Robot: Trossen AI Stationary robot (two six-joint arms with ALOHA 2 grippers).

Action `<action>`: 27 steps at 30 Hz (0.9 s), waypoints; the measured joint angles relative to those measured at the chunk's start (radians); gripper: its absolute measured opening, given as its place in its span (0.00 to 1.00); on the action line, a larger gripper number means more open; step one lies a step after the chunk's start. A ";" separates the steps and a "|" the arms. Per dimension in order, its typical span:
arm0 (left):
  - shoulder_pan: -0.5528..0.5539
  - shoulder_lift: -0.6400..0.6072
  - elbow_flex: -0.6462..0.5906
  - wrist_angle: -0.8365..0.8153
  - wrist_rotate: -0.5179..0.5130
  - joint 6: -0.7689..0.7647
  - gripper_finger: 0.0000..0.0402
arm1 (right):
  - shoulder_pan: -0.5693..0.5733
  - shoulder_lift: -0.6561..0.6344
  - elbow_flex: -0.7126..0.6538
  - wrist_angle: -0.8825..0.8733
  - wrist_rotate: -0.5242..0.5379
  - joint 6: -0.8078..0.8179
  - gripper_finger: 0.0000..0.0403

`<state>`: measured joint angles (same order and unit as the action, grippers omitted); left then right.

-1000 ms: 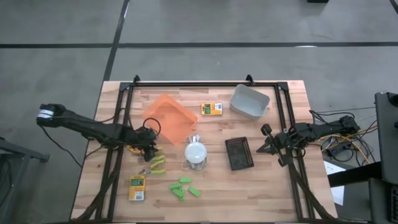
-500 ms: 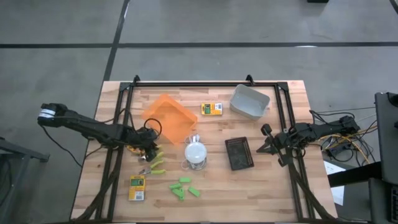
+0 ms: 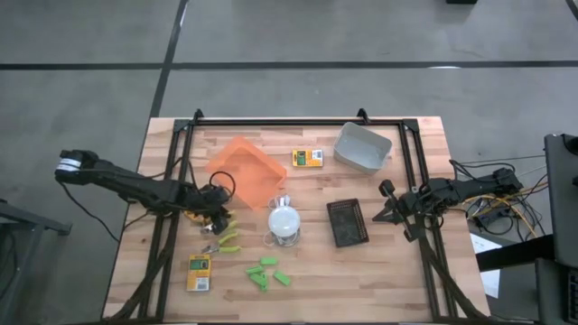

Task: Pick & Place School Supplies
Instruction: Put the green punch plier into the gray bin

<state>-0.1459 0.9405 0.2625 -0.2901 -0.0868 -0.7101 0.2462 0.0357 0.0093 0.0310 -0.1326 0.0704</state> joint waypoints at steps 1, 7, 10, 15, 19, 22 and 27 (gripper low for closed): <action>0.000 -0.006 0.009 -0.007 0.005 0.000 0.11 | 0.000 0.000 0.000 0.000 0.000 0.000 0.02; 0.000 -0.033 0.092 -0.050 0.000 0.013 0.11 | 0.000 0.000 0.000 0.000 0.000 0.000 0.02; 0.000 -0.053 0.145 -0.064 -0.017 0.036 0.11 | 0.000 0.000 0.000 0.000 0.000 0.000 0.02; 0.000 -0.094 0.232 -0.068 -0.094 0.089 0.11 | 0.000 0.000 0.000 0.000 0.000 0.000 0.02; 0.000 -0.117 0.298 -0.071 -0.183 0.147 0.11 | 0.000 0.000 0.000 0.000 0.000 0.000 0.02; 0.000 -0.122 0.350 -0.068 -0.248 0.173 0.11 | 0.000 0.000 0.000 0.000 0.000 0.000 0.02; 0.000 -0.115 0.433 -0.059 -0.340 0.300 0.11 | 0.000 0.000 0.000 0.000 0.000 0.000 0.02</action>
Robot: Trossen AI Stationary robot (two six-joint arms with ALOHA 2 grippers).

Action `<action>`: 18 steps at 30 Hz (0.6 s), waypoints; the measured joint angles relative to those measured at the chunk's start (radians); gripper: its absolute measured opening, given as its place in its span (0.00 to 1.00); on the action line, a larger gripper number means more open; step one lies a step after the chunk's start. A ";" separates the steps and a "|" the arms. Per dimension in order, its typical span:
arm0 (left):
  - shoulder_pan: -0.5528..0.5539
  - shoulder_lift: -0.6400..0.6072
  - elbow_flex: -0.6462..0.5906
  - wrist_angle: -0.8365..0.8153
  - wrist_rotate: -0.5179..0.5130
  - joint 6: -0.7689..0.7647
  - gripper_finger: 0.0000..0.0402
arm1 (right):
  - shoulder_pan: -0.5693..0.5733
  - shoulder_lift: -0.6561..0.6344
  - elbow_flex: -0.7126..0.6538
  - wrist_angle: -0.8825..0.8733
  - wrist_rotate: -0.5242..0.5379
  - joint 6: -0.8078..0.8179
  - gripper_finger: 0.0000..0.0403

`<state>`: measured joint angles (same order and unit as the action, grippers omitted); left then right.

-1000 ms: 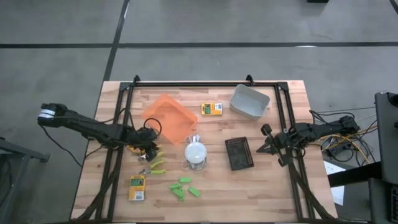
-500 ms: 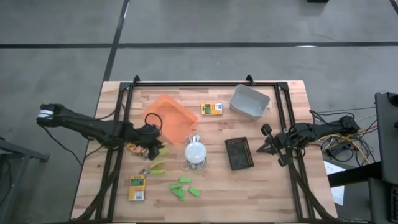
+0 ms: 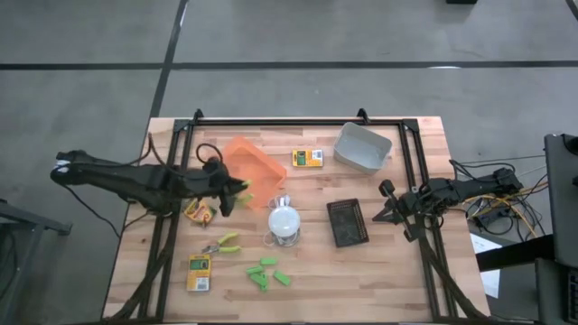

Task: Pick & Place School Supplies
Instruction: Put the green punch plier into the gray bin

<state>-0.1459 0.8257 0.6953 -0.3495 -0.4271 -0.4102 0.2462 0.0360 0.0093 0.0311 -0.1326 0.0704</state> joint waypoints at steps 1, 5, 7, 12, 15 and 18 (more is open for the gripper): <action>0.000 0.002 0.014 0.000 -0.035 0.043 0.11 | 0.000 0.000 0.000 0.000 0.000 0.000 0.02; 0.000 0.005 0.053 0.002 -0.220 0.147 0.11 | 0.000 0.000 0.000 0.000 0.000 0.000 0.02; 0.001 0.016 0.069 0.016 -0.304 0.212 0.11 | 0.000 0.000 0.000 0.000 0.000 0.000 0.02; 0.000 0.078 0.084 0.180 -0.314 0.402 0.12 | 0.000 0.000 0.000 0.000 0.000 0.000 0.02; 0.000 0.130 0.084 0.313 -0.268 0.466 0.12 | 0.000 0.000 0.000 0.000 0.000 0.000 0.02; 0.000 0.184 0.084 0.435 -0.242 0.518 0.12 | 0.000 0.000 0.000 0.000 0.000 0.000 0.02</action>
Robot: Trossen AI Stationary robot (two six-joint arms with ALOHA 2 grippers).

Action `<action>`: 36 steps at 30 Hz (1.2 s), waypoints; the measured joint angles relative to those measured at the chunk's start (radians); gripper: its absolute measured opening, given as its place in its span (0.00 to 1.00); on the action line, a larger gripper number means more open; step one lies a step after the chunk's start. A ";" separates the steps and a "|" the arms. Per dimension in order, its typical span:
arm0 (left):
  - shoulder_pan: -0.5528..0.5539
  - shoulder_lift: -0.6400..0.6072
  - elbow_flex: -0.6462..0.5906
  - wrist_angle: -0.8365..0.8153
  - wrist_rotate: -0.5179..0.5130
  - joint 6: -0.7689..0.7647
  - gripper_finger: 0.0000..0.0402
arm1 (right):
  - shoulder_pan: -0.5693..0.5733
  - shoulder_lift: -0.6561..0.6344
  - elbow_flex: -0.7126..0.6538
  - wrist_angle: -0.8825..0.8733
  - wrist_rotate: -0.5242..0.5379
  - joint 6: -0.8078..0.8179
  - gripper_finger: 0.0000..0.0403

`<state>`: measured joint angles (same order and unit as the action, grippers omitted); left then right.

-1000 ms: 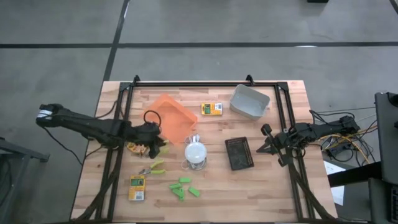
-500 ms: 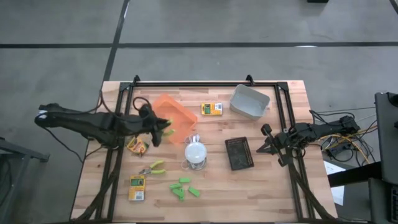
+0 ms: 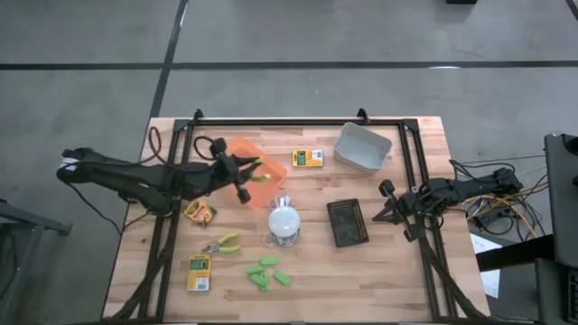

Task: Pick & Place School Supplies
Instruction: Put the green punch plier into the gray bin

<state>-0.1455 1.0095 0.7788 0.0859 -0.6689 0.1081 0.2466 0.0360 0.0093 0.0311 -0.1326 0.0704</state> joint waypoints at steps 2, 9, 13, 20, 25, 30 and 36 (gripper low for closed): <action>0.001 0.031 0.000 0.072 0.014 0.031 0.12 | 0.000 0.000 0.000 0.000 0.000 0.000 0.02; 0.002 0.132 0.057 0.150 0.027 0.102 0.12 | 0.000 0.000 0.000 0.000 0.000 0.000 0.02; 0.005 0.182 0.117 0.150 0.073 0.114 0.12 | 0.000 -0.003 0.000 0.007 -0.062 -0.020 0.02; 0.011 0.244 0.209 0.150 0.115 0.222 0.12 | 0.000 0.005 0.001 0.010 -0.069 -0.045 0.02; 0.019 0.258 0.225 0.149 0.114 0.231 0.12 | 0.000 0.005 0.001 0.009 -0.069 -0.045 0.02; 0.035 0.258 0.222 0.149 0.114 0.229 0.12 | 0.000 0.005 0.001 0.009 -0.066 -0.046 0.02; 0.053 0.258 0.222 0.149 0.114 0.202 0.12 | 0.000 0.005 0.001 0.010 -0.052 -0.048 0.02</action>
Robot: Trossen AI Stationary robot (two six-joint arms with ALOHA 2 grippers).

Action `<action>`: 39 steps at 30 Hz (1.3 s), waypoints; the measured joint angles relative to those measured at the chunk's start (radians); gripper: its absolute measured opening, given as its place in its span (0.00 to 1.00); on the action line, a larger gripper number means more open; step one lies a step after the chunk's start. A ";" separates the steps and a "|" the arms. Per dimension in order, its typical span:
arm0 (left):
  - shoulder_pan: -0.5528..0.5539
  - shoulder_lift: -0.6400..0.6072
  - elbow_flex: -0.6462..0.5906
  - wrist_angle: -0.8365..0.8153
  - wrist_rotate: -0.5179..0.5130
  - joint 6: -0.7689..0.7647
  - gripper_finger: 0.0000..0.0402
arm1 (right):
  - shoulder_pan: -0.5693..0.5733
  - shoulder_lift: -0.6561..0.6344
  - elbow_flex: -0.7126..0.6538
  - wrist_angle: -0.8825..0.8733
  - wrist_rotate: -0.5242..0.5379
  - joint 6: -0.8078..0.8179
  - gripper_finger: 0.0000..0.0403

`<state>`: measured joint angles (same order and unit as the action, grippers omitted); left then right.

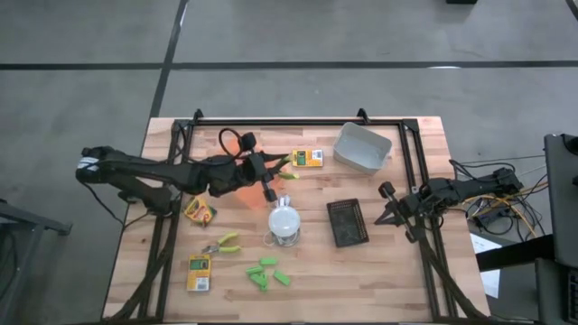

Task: Pick & Place School Supplies
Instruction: Put the green punch plier into the gray bin

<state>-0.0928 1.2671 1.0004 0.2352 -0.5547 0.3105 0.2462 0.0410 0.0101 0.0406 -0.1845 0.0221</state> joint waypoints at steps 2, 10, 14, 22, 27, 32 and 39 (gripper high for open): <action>0.004 0.000 0.000 0.000 0.000 -0.006 0.12 | 0.000 0.000 0.000 0.000 0.005 0.001 0.02; 0.006 0.000 -0.001 0.000 0.000 -0.022 0.12 | 0.000 0.000 0.000 -0.001 0.005 0.001 0.02; 0.006 0.000 -0.001 0.000 0.000 -0.022 0.12 | 0.000 0.000 0.000 -0.001 0.004 0.004 0.02; 0.007 0.000 -0.002 -0.009 0.000 -0.023 0.12 | 0.000 0.000 0.000 -0.002 0.004 0.004 0.02; 0.009 0.000 -0.002 -0.028 0.001 -0.022 0.12 | 0.000 0.000 0.000 -0.002 0.003 0.002 0.02; 0.015 0.000 -0.002 -0.028 0.001 -0.020 0.12 | 0.000 0.000 -0.001 -0.002 0.001 0.032 0.02; 0.015 -0.001 -0.002 -0.036 0.001 -0.023 0.12 | -0.002 0.007 -0.001 0.106 0.195 0.094 0.02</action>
<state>-0.0782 1.2663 0.9981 0.1991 -0.5541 0.2870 0.2443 0.0483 0.0090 0.1469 0.0103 0.1162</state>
